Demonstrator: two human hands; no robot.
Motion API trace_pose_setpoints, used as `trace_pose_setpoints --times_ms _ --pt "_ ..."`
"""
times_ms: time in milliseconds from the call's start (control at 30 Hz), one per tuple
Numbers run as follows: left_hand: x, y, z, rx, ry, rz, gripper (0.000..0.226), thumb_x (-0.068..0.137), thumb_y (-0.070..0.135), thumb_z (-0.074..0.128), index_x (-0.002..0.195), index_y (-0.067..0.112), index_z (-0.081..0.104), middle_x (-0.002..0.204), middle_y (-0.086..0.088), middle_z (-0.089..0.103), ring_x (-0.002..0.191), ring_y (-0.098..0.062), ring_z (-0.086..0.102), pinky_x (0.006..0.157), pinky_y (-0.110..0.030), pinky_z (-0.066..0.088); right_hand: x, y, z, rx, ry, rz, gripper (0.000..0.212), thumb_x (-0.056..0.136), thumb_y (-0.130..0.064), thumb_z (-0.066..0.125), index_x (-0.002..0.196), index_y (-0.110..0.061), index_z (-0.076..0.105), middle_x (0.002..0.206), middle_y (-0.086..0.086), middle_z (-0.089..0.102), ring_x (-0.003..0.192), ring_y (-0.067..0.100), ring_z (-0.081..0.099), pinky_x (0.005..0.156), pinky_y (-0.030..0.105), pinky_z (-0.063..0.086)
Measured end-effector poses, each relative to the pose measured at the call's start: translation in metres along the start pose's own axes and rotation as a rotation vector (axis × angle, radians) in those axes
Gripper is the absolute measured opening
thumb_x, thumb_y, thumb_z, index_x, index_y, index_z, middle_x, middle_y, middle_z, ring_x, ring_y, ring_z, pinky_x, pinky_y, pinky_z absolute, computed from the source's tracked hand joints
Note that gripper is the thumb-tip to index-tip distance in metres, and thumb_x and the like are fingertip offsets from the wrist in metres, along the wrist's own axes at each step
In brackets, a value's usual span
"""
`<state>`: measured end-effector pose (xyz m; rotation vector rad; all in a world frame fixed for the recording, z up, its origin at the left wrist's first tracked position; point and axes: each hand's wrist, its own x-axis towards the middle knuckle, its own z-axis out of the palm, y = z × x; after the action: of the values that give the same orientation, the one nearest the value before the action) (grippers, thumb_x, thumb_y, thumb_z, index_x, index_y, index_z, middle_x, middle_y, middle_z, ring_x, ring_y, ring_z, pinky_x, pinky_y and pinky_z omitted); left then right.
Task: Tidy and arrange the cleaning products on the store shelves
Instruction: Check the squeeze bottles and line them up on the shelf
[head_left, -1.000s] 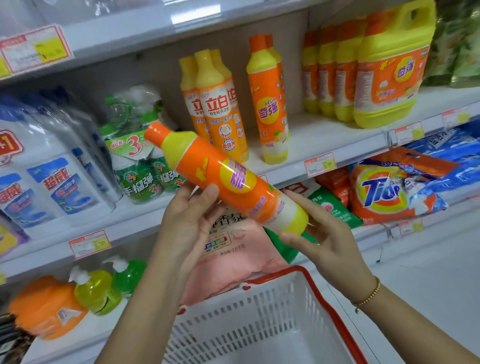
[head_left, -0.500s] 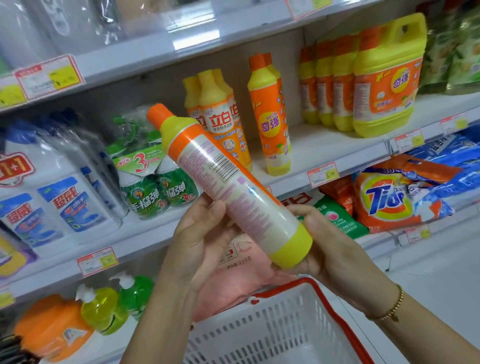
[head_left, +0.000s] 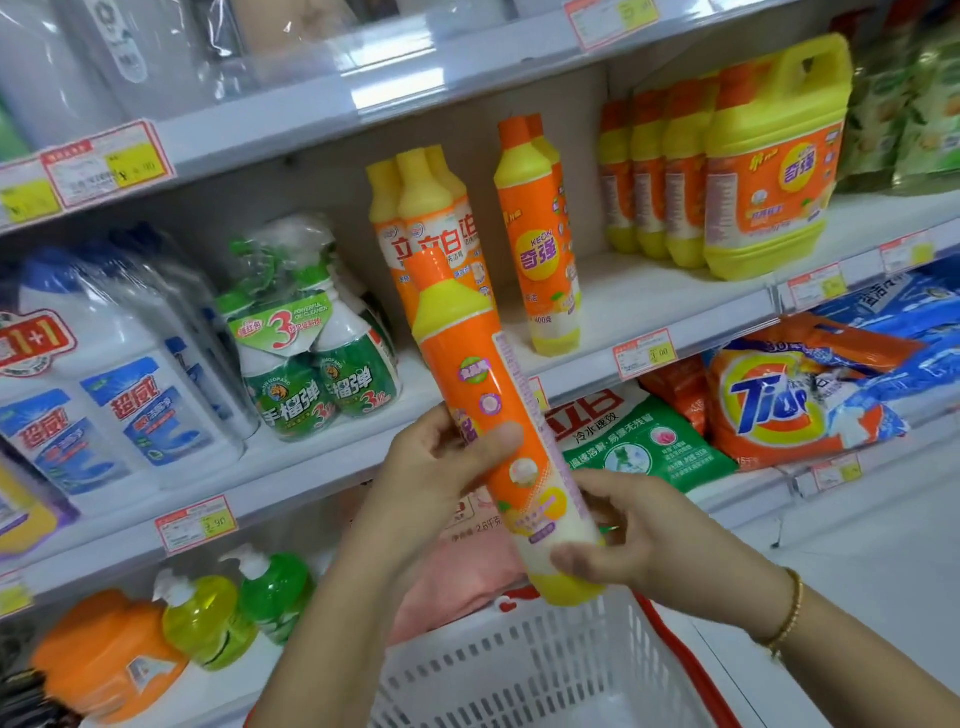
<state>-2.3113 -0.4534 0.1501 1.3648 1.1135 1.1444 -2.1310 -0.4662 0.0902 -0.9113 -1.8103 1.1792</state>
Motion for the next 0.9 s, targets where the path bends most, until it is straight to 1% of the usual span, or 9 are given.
trace_pose_setpoints --times_ms 67,200,267,333,500,600,700,800,900 --pt "0.001 0.001 -0.007 -0.169 -0.068 -0.053 0.037 0.066 0.032 0.078 0.097 0.013 0.073 0.094 -0.003 0.075 0.083 -0.016 0.07 0.072 -0.026 0.056 -0.003 -0.006 -0.005 0.265 -0.108 0.056 0.029 0.076 -0.028 0.07 0.1 -0.012 0.07 0.093 0.001 0.072 0.084 0.014 0.068 0.074 0.026 0.054" --pt "0.007 -0.004 0.002 -0.415 -0.047 -0.187 0.049 0.057 0.036 0.08 0.095 0.007 0.075 0.093 -0.011 0.074 0.073 -0.016 0.071 0.062 -0.029 0.059 -0.004 -0.017 -0.002 0.765 -0.215 0.128 0.05 0.059 -0.046 0.082 0.092 -0.01 0.076 0.089 0.012 0.072 0.075 0.019 0.07 0.062 0.028 0.056" --pt "0.01 -0.005 0.012 -0.459 -0.017 -0.243 0.06 0.062 0.036 0.071 0.113 0.005 0.066 0.104 -0.013 0.072 0.085 -0.02 0.071 0.077 -0.036 0.06 -0.004 -0.022 -0.001 0.888 -0.178 0.188 0.061 0.048 -0.048 0.088 0.093 -0.008 0.076 0.093 0.017 0.072 0.078 0.023 0.072 0.061 0.035 0.06" --pt "0.009 -0.004 0.017 -0.479 -0.008 -0.27 0.065 0.065 0.035 0.068 0.121 0.003 0.06 0.112 -0.015 0.07 0.095 -0.023 0.07 0.086 -0.038 0.057 -0.006 -0.027 -0.003 0.936 -0.16 0.228 0.059 0.043 -0.047 0.09 0.088 -0.011 0.078 0.096 0.018 0.071 0.081 0.026 0.072 0.073 0.042 0.059" --pt "0.0 0.005 0.02 -0.444 -0.02 -0.292 0.064 0.07 0.033 0.064 0.123 -0.001 0.057 0.104 -0.016 0.071 0.073 -0.017 0.072 0.054 -0.026 0.057 -0.013 -0.04 -0.014 1.104 -0.263 0.314 0.065 0.042 -0.033 0.094 0.094 0.001 0.074 0.096 0.025 0.069 0.079 0.034 0.071 0.064 0.039 0.061" --pt "-0.003 0.007 0.023 -0.372 -0.058 -0.28 0.068 0.063 0.036 0.069 0.119 -0.002 0.06 0.102 -0.015 0.072 0.076 -0.019 0.073 0.056 -0.028 0.058 -0.019 -0.038 -0.02 1.103 -0.331 0.332 0.064 0.055 -0.029 0.09 0.107 0.003 0.069 0.107 0.028 0.065 0.091 0.039 0.068 0.069 0.042 0.06" --pt "-0.001 0.003 0.027 -0.319 -0.072 -0.253 0.05 0.063 0.03 0.068 0.1 -0.003 0.065 0.095 -0.017 0.073 0.079 -0.021 0.072 0.067 -0.035 0.061 -0.02 -0.029 -0.023 1.011 -0.349 0.335 0.071 0.065 -0.028 0.085 0.122 0.002 0.056 0.117 0.026 0.062 0.099 0.036 0.066 0.08 0.044 0.058" --pt "0.003 -0.002 0.03 -0.265 -0.069 -0.213 0.04 0.066 0.019 0.068 0.099 -0.003 0.066 0.096 -0.018 0.072 0.083 -0.025 0.07 0.074 -0.038 0.059 -0.019 -0.022 -0.028 0.788 -0.267 0.347 0.05 0.08 -0.03 0.073 0.118 -0.001 0.059 0.117 0.019 0.066 0.101 0.027 0.067 0.087 0.038 0.056" --pt "0.01 -0.006 0.032 -0.249 -0.094 -0.107 0.045 0.062 0.0 0.075 0.106 -0.001 0.065 0.095 -0.015 0.072 0.083 -0.023 0.07 0.066 -0.033 0.059 -0.018 -0.018 -0.039 0.429 -0.176 0.27 0.036 0.085 -0.03 0.061 0.112 -0.007 0.065 0.109 0.008 0.071 0.099 0.02 0.068 0.086 0.03 0.055"
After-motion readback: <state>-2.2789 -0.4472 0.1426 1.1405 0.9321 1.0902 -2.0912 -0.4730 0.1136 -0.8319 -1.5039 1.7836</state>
